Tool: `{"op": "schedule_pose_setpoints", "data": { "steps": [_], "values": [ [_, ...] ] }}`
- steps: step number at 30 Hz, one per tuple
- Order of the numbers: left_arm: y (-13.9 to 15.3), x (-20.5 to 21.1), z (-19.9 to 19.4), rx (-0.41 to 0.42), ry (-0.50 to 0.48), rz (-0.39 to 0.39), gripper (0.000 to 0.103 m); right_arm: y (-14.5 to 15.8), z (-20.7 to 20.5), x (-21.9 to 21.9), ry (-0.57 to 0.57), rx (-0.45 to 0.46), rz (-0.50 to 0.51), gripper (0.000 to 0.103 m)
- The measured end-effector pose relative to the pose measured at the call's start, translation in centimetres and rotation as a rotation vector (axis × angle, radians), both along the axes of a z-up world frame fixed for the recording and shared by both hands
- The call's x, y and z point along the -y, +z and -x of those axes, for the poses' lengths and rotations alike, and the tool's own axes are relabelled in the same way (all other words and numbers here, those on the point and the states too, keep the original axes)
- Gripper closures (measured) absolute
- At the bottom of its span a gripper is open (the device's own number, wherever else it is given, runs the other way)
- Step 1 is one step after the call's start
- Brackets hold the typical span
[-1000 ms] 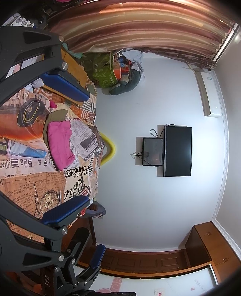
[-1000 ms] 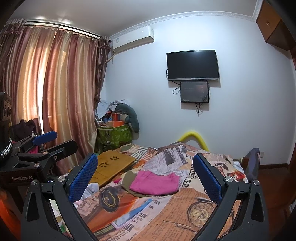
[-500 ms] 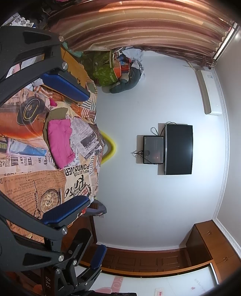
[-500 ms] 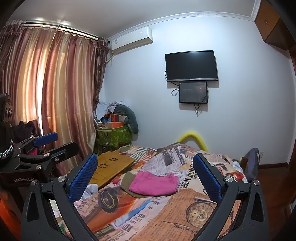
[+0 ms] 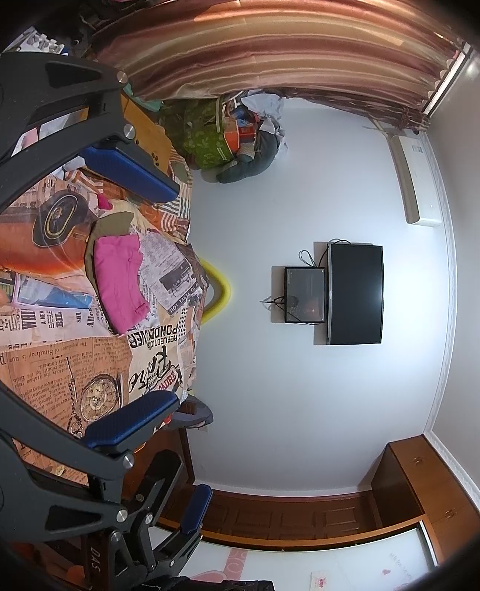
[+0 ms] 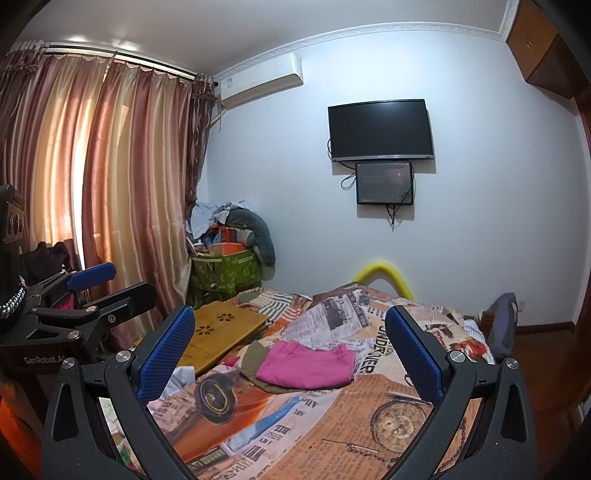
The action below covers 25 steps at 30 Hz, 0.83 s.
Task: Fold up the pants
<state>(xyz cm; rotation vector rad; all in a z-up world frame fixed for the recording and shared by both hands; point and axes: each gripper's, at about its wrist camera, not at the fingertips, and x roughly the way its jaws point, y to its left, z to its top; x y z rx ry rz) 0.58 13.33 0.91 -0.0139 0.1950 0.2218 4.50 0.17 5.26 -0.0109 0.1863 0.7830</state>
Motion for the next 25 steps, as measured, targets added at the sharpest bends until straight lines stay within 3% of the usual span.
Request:
{"op": "schedule_pose_setpoints", "data": {
  "steps": [25],
  "values": [
    [-0.59, -0.96, -0.90, -0.035, -0.008, 0.047, 0.000, -0.46, -0.28, -0.35, 0.000, -0.014, 0.007, 0.000]
  ]
}}
